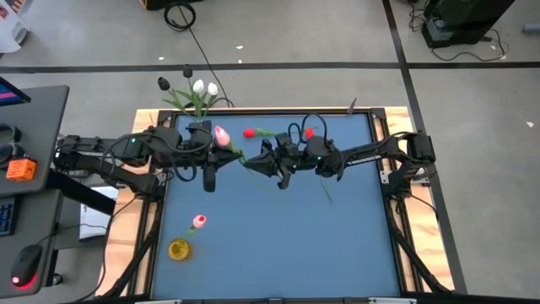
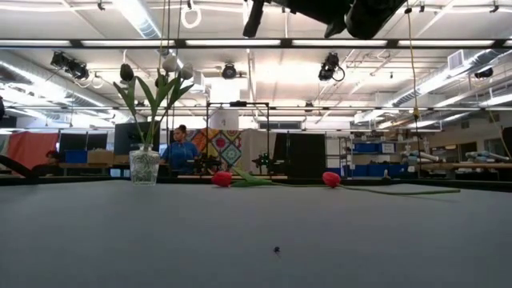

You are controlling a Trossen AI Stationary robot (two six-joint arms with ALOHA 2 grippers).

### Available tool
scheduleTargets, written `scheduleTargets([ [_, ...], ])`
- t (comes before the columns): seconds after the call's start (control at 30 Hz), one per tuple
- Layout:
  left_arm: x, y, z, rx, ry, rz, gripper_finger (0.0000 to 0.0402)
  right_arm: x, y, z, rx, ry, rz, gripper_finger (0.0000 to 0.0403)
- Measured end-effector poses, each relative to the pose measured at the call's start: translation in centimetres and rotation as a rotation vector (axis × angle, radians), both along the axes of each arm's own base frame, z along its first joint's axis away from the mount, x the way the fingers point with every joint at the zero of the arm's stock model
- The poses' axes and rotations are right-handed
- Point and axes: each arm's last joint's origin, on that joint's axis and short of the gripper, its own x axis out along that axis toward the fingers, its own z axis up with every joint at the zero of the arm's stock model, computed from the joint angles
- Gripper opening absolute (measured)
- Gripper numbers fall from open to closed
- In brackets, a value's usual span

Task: Sort flowers into vase by color
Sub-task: Put the pink tulip into the yellow vase

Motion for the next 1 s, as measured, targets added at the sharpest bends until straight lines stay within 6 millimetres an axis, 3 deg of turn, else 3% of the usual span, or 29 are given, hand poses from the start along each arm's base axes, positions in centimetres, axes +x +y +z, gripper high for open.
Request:
scheduleTargets([
  [0.2, -2.1, -0.3, -0.2, 0.126, 0.153, -0.084, 0.0010, 0.3, -0.6, -0.9, 0.091, 0.115, 0.007, 0.0107],
  [0.4, -6.2, -0.8, 2.3, 0.227, 0.371, -0.186, 0.0008, 0.6, -0.9, -3.2, 0.218, 0.355, -0.130, 0.0169],
  [0.63, -10.2, -2.2, 4.7, 0.168, 0.446, -0.472, 0.0011, 0.6, -0.1, -4.3, 0.225, 0.473, -0.156, 0.0170],
  [0.8, -11.0, -3.1, 3.6, 0.213, 0.542, -0.455, 0.0010, 0.6, 0.3, -4.7, 0.224, 0.509, -0.190, 0.0167],
  [1.0, -12.7, -4.5, 1.3, 0.120, 0.562, -0.507, 0.0007, 0.5, 1.4, -5.3, 0.219, 0.567, -0.233, 0.0167],
])
